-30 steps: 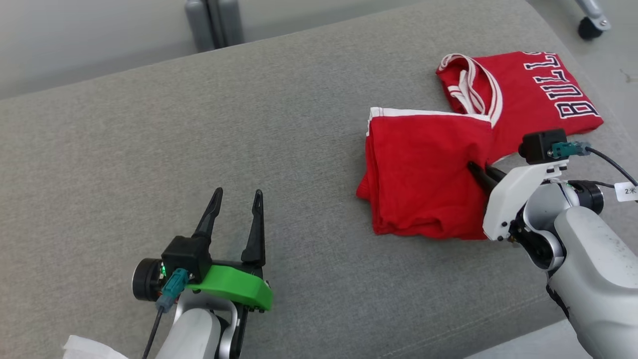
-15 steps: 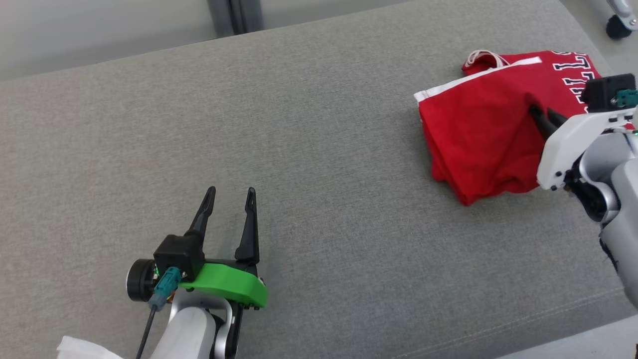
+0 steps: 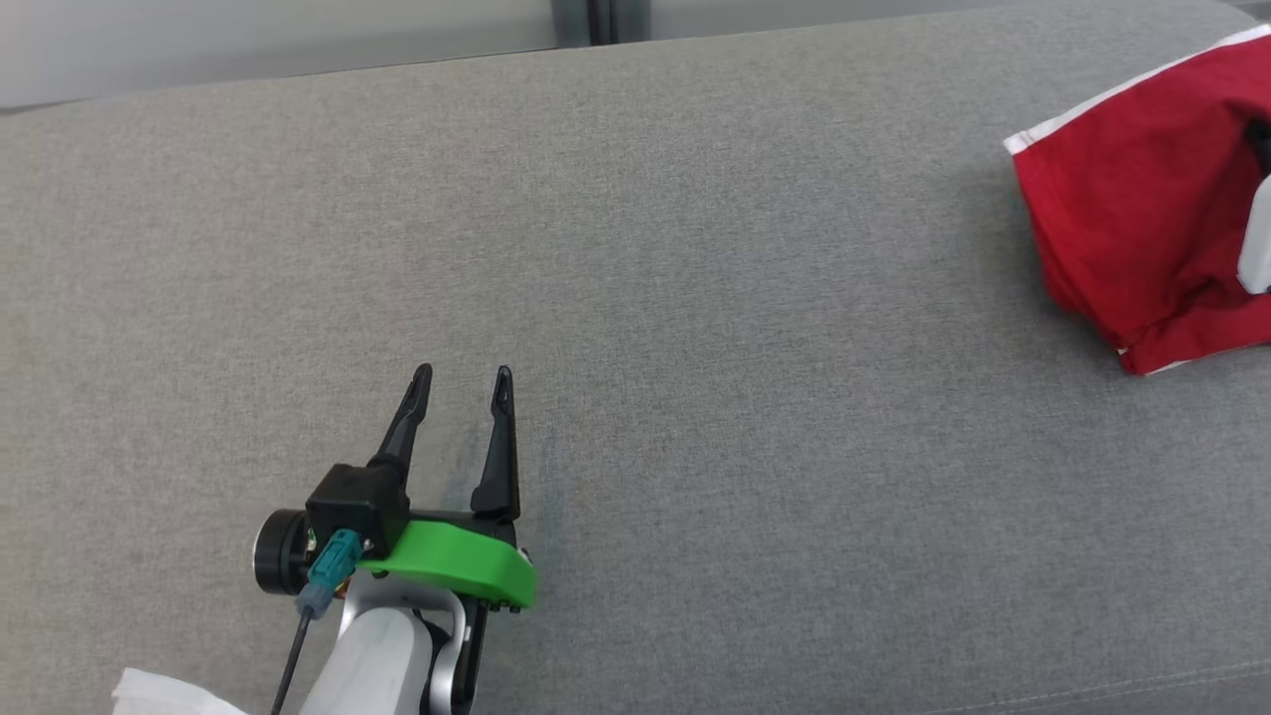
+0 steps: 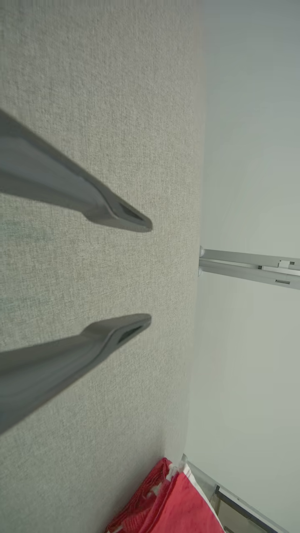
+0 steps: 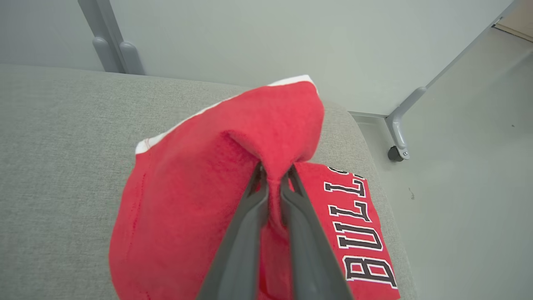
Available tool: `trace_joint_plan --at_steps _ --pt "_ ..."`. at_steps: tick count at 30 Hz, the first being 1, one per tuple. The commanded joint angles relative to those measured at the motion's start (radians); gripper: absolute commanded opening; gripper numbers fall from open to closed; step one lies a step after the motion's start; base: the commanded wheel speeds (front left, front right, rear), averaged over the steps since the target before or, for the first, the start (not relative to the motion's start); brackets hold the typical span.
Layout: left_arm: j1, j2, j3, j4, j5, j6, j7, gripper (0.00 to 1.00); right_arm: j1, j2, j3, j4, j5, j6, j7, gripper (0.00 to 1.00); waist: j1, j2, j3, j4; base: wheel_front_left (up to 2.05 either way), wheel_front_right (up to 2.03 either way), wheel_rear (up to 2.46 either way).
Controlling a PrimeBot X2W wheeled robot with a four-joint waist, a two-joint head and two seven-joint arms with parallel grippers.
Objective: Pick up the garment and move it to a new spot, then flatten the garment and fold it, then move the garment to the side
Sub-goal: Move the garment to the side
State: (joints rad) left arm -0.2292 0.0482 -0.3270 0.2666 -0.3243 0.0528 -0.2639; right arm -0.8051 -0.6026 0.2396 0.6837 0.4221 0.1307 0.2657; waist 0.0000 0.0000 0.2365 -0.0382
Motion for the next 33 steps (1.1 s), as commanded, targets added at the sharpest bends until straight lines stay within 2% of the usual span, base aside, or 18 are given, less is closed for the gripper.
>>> trace_joint_plan --at_steps 1,6,12,13,14,15,16,17,18,19,20,26,33 --pt "-0.013 0.005 0.000 -0.002 0.005 0.000 0.000 1.00 -0.013 -0.021 -0.002 0.012 -0.010 0.000 0.002 0.00 0.0000 0.0000 0.020 0.023 0.00 0.00 0.00" --pt "-0.022 0.005 -0.005 -0.004 0.018 -0.006 0.000 1.00 -0.025 -0.094 -0.035 0.076 -0.049 0.000 -0.017 0.00 0.0000 0.0000 0.048 0.051 0.00 0.00 0.00" --pt "-0.032 0.009 -0.005 -0.003 0.035 -0.008 0.000 1.00 -0.021 -0.098 -0.098 0.177 -0.107 0.000 -0.063 0.00 0.0000 0.0000 0.075 0.073 0.00 0.00 0.00" --pt "-0.033 0.012 -0.004 -0.002 0.038 -0.008 0.000 1.00 -0.021 -0.092 -0.110 0.194 -0.118 0.000 -0.077 0.11 0.0000 0.0000 0.078 0.074 0.00 0.00 0.00" --pt "-0.033 0.014 -0.003 -0.002 0.039 -0.009 0.000 1.00 -0.019 -0.088 -0.119 0.211 -0.133 0.000 -0.086 0.34 0.0000 0.0000 0.080 0.075 0.00 0.00 0.00" --pt "-0.033 0.016 -0.002 0.000 0.040 -0.010 0.000 1.00 -0.014 -0.079 -0.131 0.236 -0.150 -0.001 -0.092 0.78 0.0000 0.0000 0.081 0.076 0.00 0.00 0.00" --pt "-0.033 0.016 -0.002 0.001 0.040 -0.010 0.000 1.00 -0.010 -0.068 -0.141 0.254 -0.159 -0.001 -0.097 0.95 0.0000 0.0000 0.081 0.076 0.00 0.00 0.00" --pt "-0.031 0.017 -0.003 0.001 0.042 -0.009 0.000 1.00 -0.011 -0.059 -0.166 0.280 -0.168 -0.001 -0.105 1.00 0.0000 0.0000 0.080 0.075 0.00 0.00 0.00" --pt "-0.030 0.018 -0.002 0.002 0.042 -0.009 0.000 1.00 -0.011 -0.056 -0.181 0.298 -0.183 -0.001 -0.114 0.90 0.0000 0.0000 0.080 0.075 0.00 0.00 0.00" --pt "-0.028 0.019 -0.002 0.003 0.041 -0.008 0.000 1.00 -0.010 -0.054 -0.198 0.319 -0.201 -0.001 -0.122 0.87 0.0000 0.0000 0.078 0.073 0.00 0.00 0.00" --pt "-0.026 0.020 -0.002 0.006 0.042 -0.008 0.000 1.00 -0.009 -0.045 -0.217 0.344 -0.219 -0.001 -0.127 1.00 0.0000 0.0000 0.076 0.069 0.00 0.00 0.00" --pt "-0.014 0.021 -0.010 0.015 0.040 -0.005 0.000 1.00 -0.028 -0.001 -0.290 0.400 -0.290 -0.001 -0.179 1.00 0.0000 0.0000 0.054 0.043 0.00 0.00 0.00" --pt "-0.004 0.018 -0.006 0.026 0.014 -0.013 0.000 1.00 -0.049 0.079 -0.311 0.361 -0.313 -0.001 -0.279 1.00 0.0000 0.0000 0.000 0.007 0.00 0.00 0.00"
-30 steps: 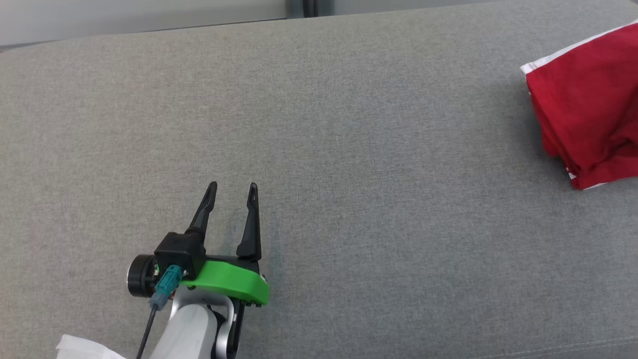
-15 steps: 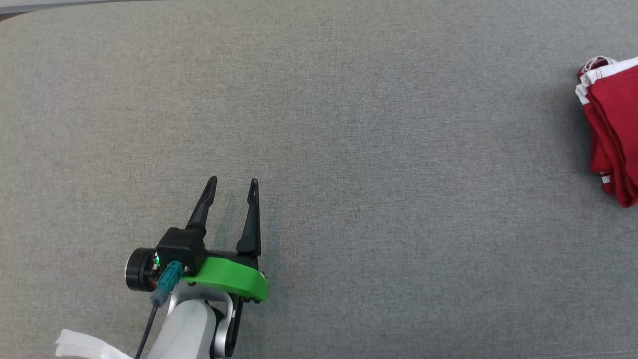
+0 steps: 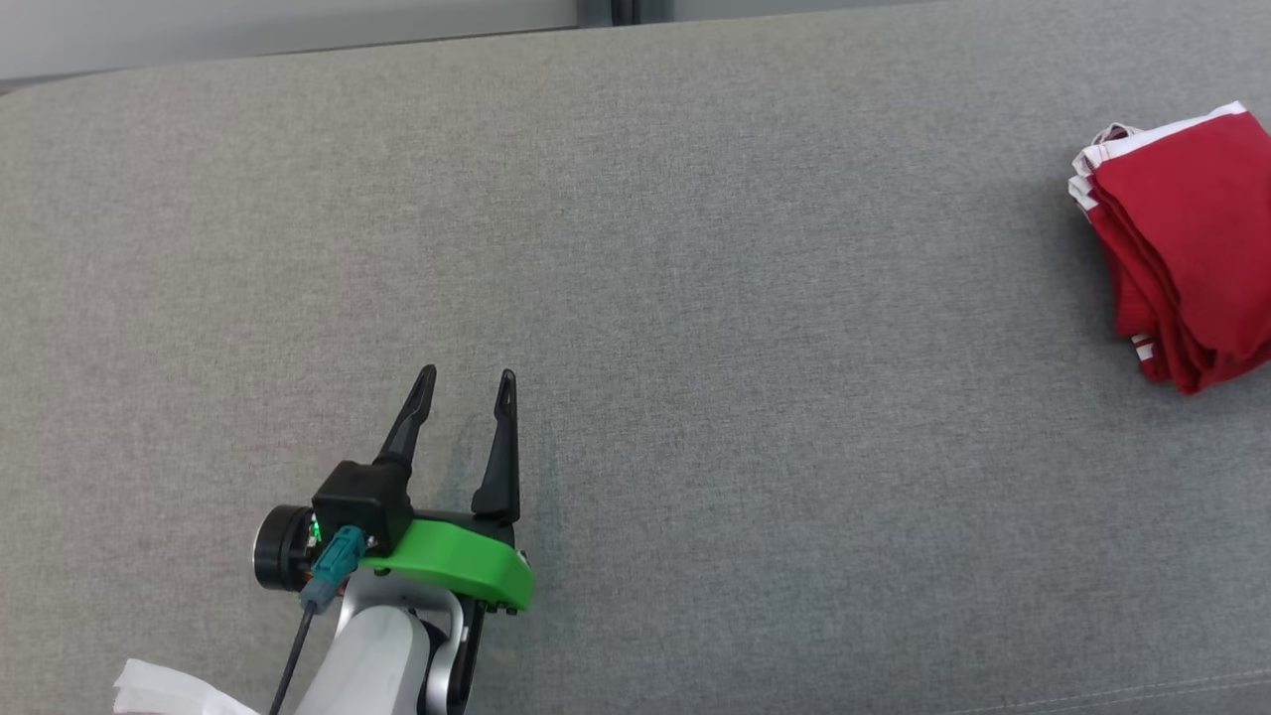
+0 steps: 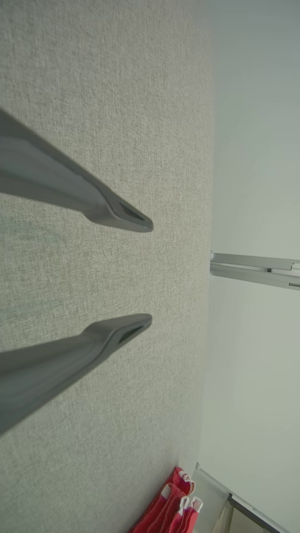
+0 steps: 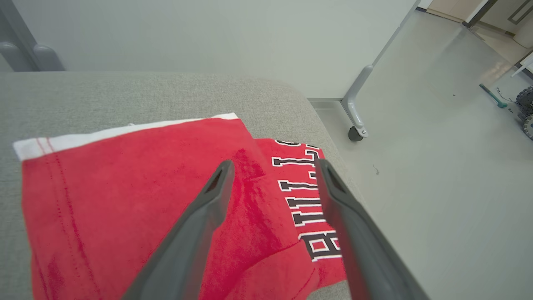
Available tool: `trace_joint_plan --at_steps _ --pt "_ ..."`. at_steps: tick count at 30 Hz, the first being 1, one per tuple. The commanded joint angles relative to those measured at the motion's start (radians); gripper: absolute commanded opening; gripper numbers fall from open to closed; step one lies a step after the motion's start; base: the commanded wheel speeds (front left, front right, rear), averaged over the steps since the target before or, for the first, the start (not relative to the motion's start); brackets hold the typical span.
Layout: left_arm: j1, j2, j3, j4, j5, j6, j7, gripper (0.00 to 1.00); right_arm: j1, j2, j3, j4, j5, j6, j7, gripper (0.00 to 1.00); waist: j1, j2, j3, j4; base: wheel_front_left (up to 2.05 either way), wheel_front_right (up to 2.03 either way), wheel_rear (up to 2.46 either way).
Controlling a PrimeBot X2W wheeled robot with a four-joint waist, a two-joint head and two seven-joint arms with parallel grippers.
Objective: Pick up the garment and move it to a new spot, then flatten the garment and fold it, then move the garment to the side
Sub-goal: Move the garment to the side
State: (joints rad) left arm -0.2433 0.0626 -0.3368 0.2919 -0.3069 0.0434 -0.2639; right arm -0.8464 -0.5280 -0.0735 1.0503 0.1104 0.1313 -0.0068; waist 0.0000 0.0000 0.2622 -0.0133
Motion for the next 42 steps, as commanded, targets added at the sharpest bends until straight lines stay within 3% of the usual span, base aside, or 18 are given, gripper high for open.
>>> trace_joint_plan --at_steps 1,5,14,19,29,36,42 --pt "0.010 0.003 0.006 0.002 -0.012 -0.006 0.000 1.00 -0.009 0.016 0.009 -0.017 0.000 -0.001 -0.020 1.00 0.0000 0.0000 -0.038 -0.021 0.00 0.00 0.00" --pt "0.010 0.000 0.022 0.015 -0.037 -0.015 0.000 1.00 0.009 0.080 0.037 -0.064 0.020 -0.001 -0.071 1.00 0.0000 0.0000 -0.092 -0.035 0.00 0.00 0.00" --pt "0.037 -0.006 0.094 0.051 -0.067 0.018 0.000 1.00 0.110 0.230 0.110 -0.173 0.097 -0.001 -0.184 1.00 0.0000 0.0000 -0.200 -0.034 0.00 0.00 0.00" --pt "0.066 -0.008 0.125 0.078 -0.087 0.001 0.000 1.00 0.222 0.308 0.140 -0.252 0.112 -0.001 -0.232 1.00 0.0000 0.0000 -0.247 -0.006 0.00 0.00 0.00" --pt "0.129 -0.010 0.155 0.089 -0.056 -0.013 0.000 1.00 0.517 0.435 0.095 -0.546 0.078 -0.001 -0.257 1.00 0.0000 0.0000 -0.271 0.055 0.00 0.00 0.00" --pt "0.152 -0.011 0.143 0.073 -0.066 -0.006 0.000 1.00 0.723 0.475 0.035 -0.745 0.032 -0.001 -0.258 1.00 0.0000 0.0000 -0.267 0.064 0.00 0.00 0.00" --pt "0.162 -0.011 0.122 0.046 -0.076 0.012 0.000 1.00 0.816 0.477 0.054 -0.822 0.085 -0.001 -0.254 1.00 0.0000 0.0000 -0.265 0.058 0.00 0.00 0.00"
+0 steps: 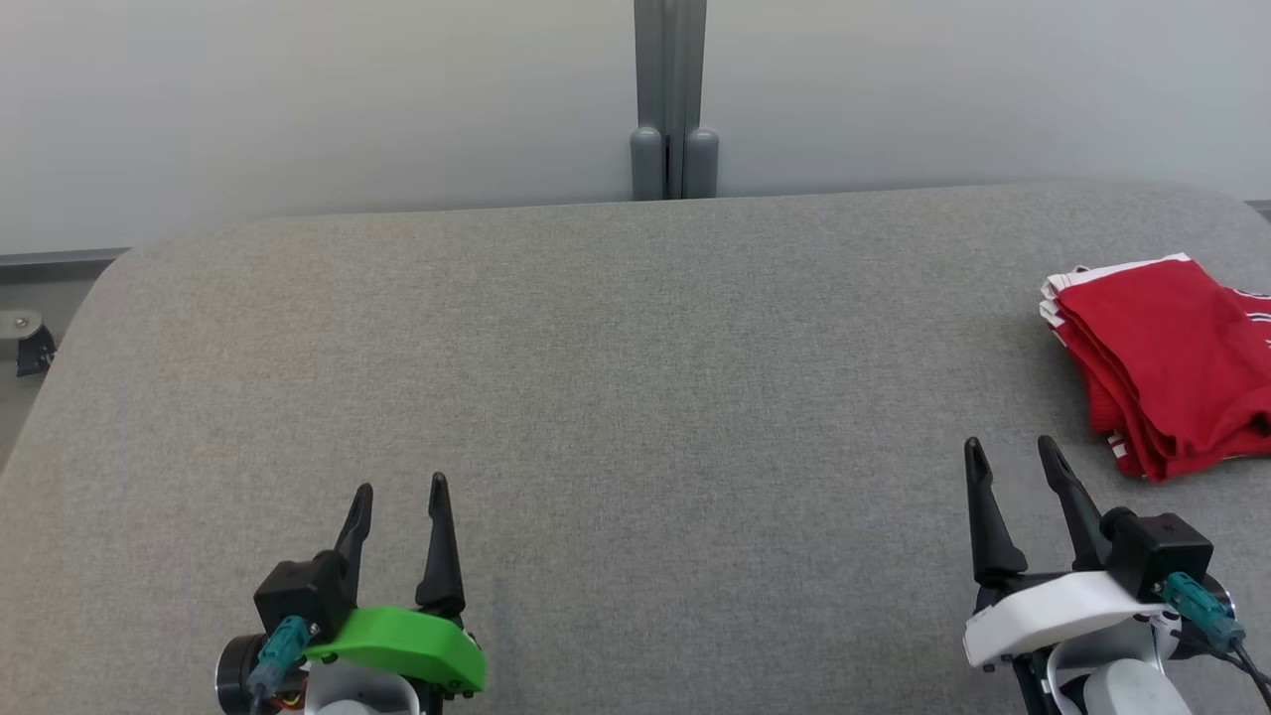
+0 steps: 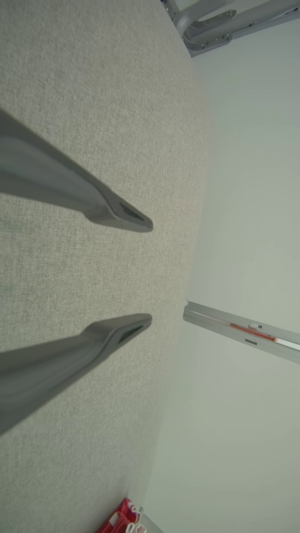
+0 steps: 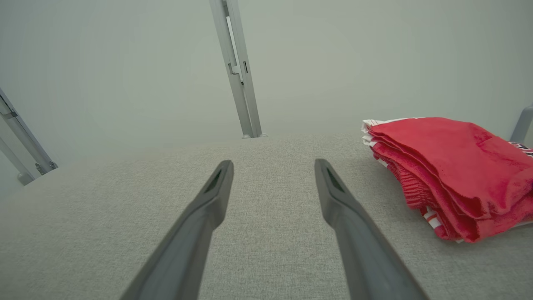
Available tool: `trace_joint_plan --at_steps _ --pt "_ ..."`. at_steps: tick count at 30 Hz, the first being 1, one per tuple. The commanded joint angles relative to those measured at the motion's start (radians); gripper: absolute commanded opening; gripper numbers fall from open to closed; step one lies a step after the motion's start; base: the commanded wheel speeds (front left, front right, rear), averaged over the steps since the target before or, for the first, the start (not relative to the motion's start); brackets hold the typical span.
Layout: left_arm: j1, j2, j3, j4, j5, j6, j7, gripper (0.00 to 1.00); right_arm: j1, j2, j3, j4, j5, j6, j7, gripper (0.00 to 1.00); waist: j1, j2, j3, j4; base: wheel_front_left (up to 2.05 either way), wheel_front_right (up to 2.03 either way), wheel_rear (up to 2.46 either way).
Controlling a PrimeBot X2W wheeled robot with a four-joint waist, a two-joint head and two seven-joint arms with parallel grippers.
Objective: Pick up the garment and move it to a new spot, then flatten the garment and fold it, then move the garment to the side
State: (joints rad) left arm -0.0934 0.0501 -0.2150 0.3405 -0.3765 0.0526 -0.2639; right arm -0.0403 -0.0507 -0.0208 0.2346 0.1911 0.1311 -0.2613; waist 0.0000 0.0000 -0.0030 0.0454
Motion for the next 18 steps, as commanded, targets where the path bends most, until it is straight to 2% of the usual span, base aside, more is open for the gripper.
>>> trace_joint_plan --at_steps 1,18 --pt "0.013 0.002 -0.002 -0.005 -0.007 0.006 0.000 1.00 0.018 -0.001 0.004 -0.010 0.012 -0.001 0.003 1.00 0.0000 0.0000 0.000 -0.002 0.00 0.00 0.00" --pt "0.004 0.002 -0.025 0.009 -0.010 0.020 0.000 1.00 0.053 -0.001 0.012 -0.049 0.026 -0.001 0.011 1.00 0.0000 0.0000 0.000 0.000 0.00 0.00 0.00"
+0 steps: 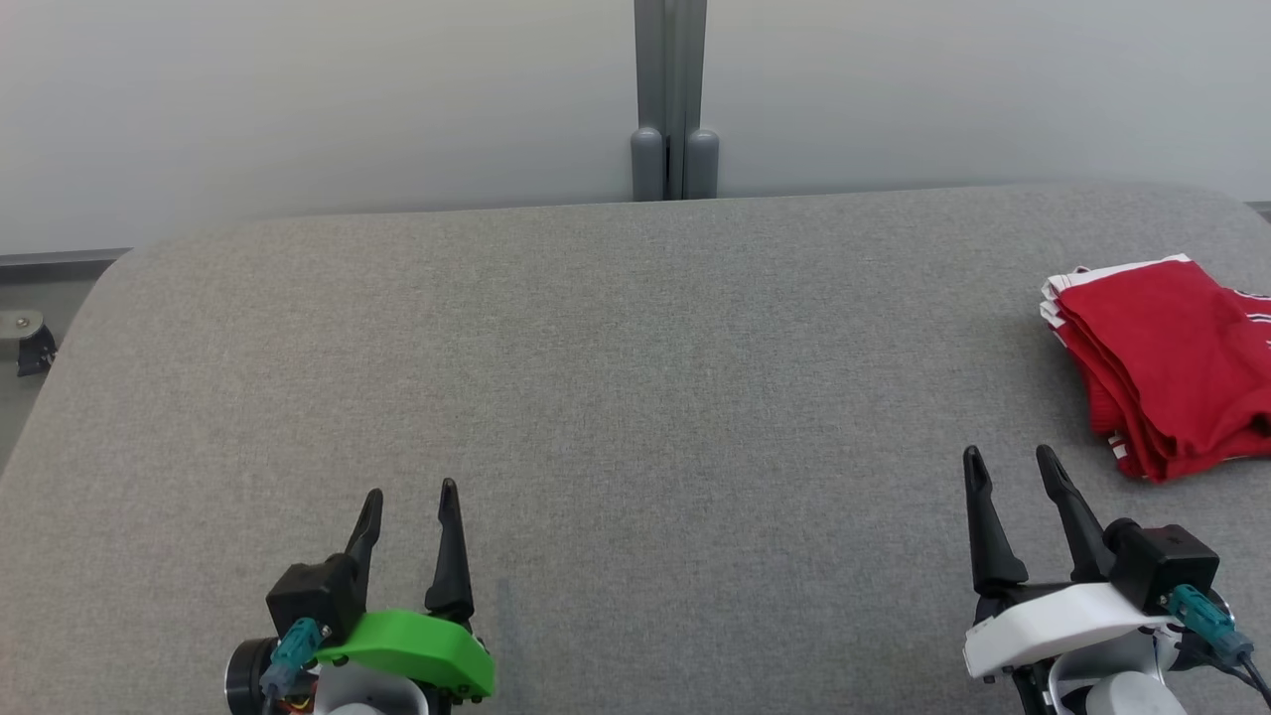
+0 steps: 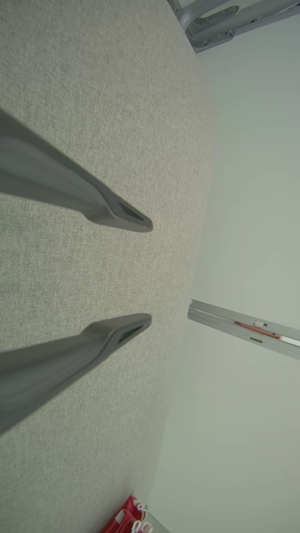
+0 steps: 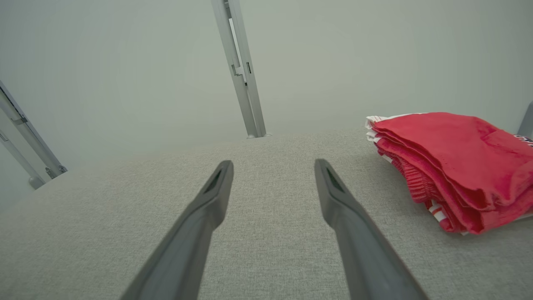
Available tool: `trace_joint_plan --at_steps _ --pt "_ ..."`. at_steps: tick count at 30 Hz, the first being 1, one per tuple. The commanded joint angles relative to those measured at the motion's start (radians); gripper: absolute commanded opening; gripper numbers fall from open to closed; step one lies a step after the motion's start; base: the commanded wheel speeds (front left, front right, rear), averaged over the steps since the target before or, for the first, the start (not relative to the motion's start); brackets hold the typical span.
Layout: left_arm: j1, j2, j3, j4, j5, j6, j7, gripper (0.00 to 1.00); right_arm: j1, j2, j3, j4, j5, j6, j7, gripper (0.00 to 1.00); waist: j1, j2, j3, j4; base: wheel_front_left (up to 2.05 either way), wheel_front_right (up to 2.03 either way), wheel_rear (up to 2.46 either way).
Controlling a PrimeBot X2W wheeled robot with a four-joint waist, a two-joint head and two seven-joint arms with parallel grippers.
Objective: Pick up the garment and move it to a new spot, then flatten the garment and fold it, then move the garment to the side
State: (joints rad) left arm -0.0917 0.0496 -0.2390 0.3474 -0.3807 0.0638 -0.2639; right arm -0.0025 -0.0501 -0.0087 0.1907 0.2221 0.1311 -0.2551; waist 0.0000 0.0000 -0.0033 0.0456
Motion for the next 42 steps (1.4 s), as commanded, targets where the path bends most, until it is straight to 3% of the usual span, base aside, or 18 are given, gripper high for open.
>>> trace_joint_plan --at_steps 1,8,9,13,42 --pt "0.002 0.003 -0.001 0.003 -0.006 0.007 0.000 1.00 0.016 -0.001 -0.001 -0.005 -0.007 -0.001 0.004 1.00 0.0000 0.0000 0.000 0.000 0.00 0.00 0.00" --pt "0.001 0.003 -0.003 0.005 -0.006 0.011 0.000 1.00 0.018 -0.001 -0.004 -0.008 -0.011 -0.001 0.013 1.00 0.0000 0.0000 0.000 0.000 0.00 0.00 0.00" --pt "0.000 0.000 -0.002 0.004 -0.001 0.006 0.000 0.00 0.003 0.000 -0.002 -0.003 -0.004 0.000 0.011 0.00 0.0000 0.0000 0.000 0.000 0.00 0.00 0.00" --pt "0.009 -0.001 -0.001 0.030 -0.011 0.005 0.004 0.00 0.008 0.005 -0.003 0.026 0.009 0.000 0.015 0.00 0.0000 0.0000 0.000 0.000 0.00 0.00 0.00" --pt "-0.006 0.000 0.124 -0.022 -0.438 -0.061 0.135 0.00 -0.040 0.003 -0.040 0.037 0.492 0.000 0.140 0.00 0.0000 0.0000 0.000 -0.011 0.00 0.00 0.00"
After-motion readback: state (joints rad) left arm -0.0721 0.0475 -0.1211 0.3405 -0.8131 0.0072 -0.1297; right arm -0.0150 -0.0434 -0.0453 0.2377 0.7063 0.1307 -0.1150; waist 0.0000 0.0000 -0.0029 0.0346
